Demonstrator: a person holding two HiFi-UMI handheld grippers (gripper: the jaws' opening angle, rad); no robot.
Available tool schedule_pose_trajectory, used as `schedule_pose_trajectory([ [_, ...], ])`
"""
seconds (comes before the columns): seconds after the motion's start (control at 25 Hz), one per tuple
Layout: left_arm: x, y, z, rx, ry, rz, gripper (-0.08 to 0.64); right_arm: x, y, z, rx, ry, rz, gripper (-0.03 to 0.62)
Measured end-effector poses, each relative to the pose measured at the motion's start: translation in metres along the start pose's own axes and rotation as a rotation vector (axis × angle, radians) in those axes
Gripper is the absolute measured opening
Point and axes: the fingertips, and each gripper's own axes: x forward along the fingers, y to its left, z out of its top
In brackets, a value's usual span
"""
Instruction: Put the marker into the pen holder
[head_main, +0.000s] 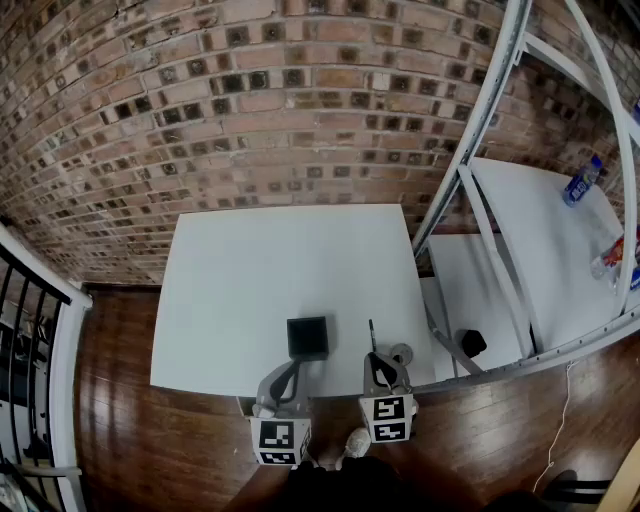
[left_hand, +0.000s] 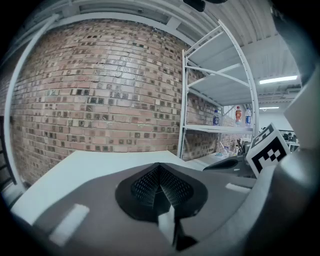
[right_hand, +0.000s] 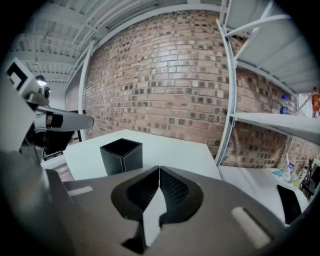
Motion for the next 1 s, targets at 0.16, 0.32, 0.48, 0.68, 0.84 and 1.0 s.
schedule_pose_trajectory([
  [0.16, 0.006, 0.007, -0.002, 0.004, 0.005, 0.018, 0.012, 0.022, -0.014, -0.015, -0.011, 0.063, -0.01, 0.037],
  [0.32, 0.008, 0.024, -0.001, 0.02, 0.004, 0.058, 0.012, 0.041, -0.027, -0.034, -0.014, 0.147, -0.022, 0.048],
  [0.48, 0.005, 0.026, 0.001, 0.023, -0.005, 0.066, 0.012, 0.051, -0.037, -0.052, -0.004, 0.209, -0.022, 0.051],
  [0.68, -0.002, 0.019, -0.007, 0.01, 0.005, 0.058, 0.012, 0.063, -0.034, -0.069, 0.01, 0.26, -0.006, 0.063],
  [0.84, -0.008, 0.016, -0.011, -0.007, 0.017, 0.051, 0.012, 0.069, -0.035, -0.083, 0.008, 0.31, -0.023, 0.072],
  [1.0, -0.012, 0.022, -0.011, 0.022, 0.009, 0.066, 0.012, 0.075, -0.037, -0.095, 0.001, 0.363, -0.031, 0.072],
])
